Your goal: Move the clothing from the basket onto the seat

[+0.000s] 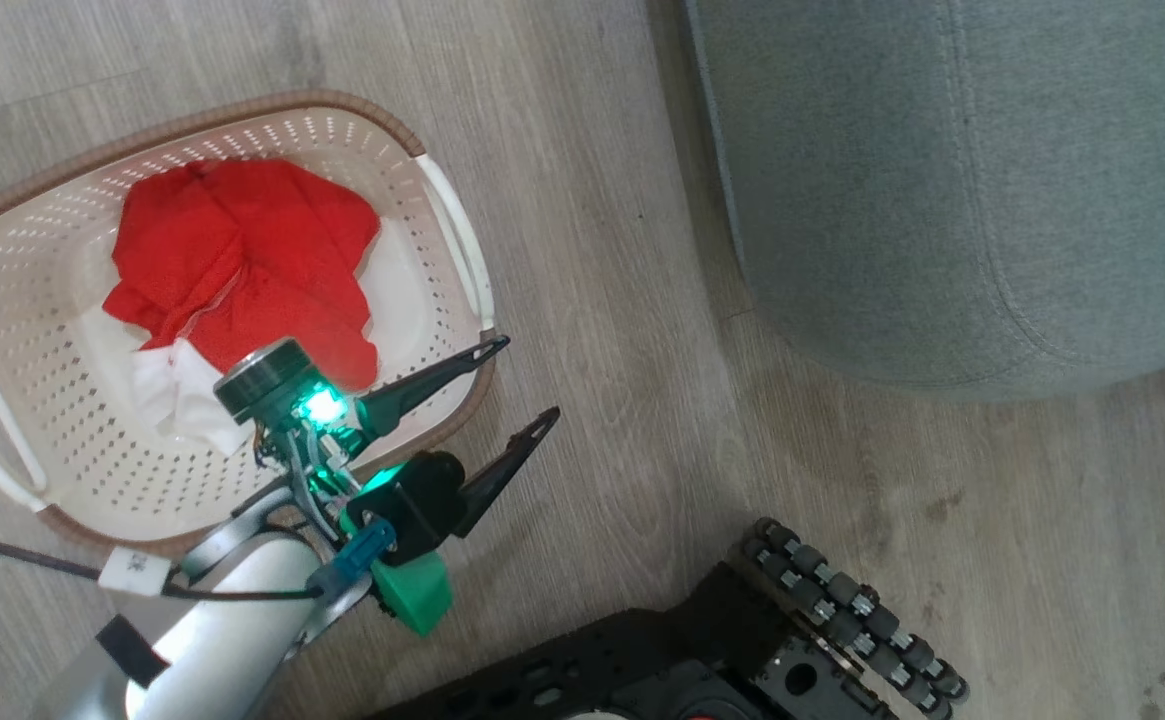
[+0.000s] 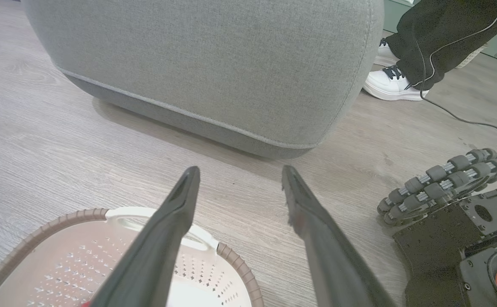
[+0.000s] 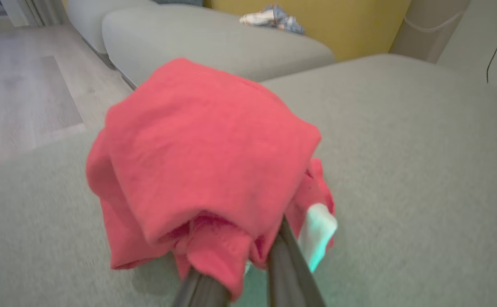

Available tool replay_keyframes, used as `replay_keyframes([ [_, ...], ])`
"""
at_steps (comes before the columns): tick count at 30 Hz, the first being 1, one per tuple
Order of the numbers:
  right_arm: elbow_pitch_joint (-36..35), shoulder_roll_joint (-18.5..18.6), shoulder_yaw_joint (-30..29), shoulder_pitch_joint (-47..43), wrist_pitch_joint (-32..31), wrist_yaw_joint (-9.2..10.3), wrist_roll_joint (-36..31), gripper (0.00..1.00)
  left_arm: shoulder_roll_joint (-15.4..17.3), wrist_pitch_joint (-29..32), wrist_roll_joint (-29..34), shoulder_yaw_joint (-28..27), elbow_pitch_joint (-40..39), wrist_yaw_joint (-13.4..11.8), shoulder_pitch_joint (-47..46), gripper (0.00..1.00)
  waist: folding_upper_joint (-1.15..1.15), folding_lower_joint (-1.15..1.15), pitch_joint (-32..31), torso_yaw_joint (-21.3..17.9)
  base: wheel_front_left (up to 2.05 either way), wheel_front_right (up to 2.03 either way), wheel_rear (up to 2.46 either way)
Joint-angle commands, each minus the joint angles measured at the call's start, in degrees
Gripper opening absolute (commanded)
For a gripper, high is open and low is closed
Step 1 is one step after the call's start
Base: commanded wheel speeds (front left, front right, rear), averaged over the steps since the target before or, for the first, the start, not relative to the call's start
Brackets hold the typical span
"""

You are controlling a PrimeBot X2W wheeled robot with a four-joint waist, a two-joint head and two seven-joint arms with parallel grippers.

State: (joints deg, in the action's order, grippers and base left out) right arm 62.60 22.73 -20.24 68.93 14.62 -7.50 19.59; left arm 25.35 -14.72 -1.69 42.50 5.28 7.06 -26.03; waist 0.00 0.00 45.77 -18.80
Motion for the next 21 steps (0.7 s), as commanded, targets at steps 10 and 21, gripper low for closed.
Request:
replay_keyframes([
  [10, 7.54, 1.89, 1.14, 2.58, 0.26, 0.01, -1.47, 1.0, -0.33, -0.28, -0.04, -1.47, -1.45, -0.25, -0.07, 1.0, 0.0, 0.0, -0.62, 0.1, 0.0, 0.0, 0.0],
  [21, 8.69, 2.57, 6.52, -1.06, 0.35, 0.01, -3.14, 1.0, -5.96, -0.28, -2.14, -1.01, 1.11, -0.04, -0.42, 1.0, 0.0, 0.0, -8.69, -0.44, 0.0, 0.0, 0.0],
])
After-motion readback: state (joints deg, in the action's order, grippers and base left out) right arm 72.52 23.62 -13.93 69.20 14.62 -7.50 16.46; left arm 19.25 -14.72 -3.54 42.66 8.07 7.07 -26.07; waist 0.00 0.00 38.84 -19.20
